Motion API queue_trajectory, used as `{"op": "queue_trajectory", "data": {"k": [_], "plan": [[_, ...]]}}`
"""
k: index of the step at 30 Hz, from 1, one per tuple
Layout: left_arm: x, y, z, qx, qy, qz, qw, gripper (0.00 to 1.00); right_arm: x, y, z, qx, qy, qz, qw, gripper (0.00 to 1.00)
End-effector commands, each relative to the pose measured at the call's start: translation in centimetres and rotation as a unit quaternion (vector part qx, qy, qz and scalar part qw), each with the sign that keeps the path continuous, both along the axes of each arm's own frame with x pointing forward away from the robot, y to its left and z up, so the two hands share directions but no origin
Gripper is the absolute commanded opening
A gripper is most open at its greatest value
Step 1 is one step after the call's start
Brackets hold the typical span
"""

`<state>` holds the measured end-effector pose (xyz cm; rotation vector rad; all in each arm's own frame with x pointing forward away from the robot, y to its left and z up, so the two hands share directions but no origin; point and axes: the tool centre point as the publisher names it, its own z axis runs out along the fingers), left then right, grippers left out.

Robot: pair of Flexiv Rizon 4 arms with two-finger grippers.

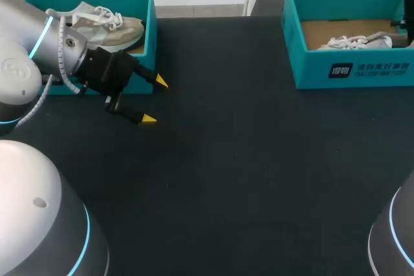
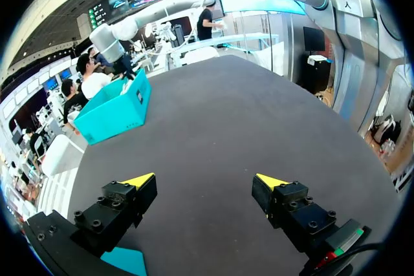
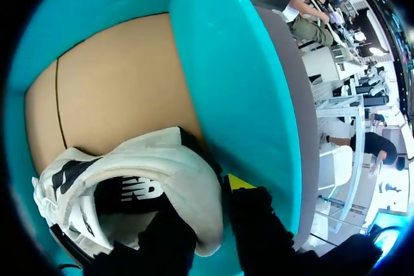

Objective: Take the shoe out of the shoebox, open the shoe tongue, remove and reinsert the insole, then place the shoe into the shoebox

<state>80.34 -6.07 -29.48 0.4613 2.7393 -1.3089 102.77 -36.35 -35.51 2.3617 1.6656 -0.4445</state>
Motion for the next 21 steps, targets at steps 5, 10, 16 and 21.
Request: {"op": "queue_trajectory", "data": {"k": [5,10,16,21], "plan": [[0.0,0.0,0.0,0.001,0.0,0.0,1.0,1.0,0.0,0.2,2.1,0.011,-0.023,0.004,1.0,0.95],[0.0,0.0,0.0,0.001,0.0,0.0,1.0,1.0,-0.6,1.5,5.2,0.03,-0.051,0.008,0.998,1.0],[0.0,0.0,0.0,0.001,0.0,0.0,1.0,1.0,-1.3,3.1,8.4,0.04,-0.079,0.019,0.996,1.0],[0.0,0.0,0.0,0.001,0.0,0.0,1.0,1.0,-1.8,4.9,10.9,0.042,-0.109,0.026,0.993,1.0]]}}
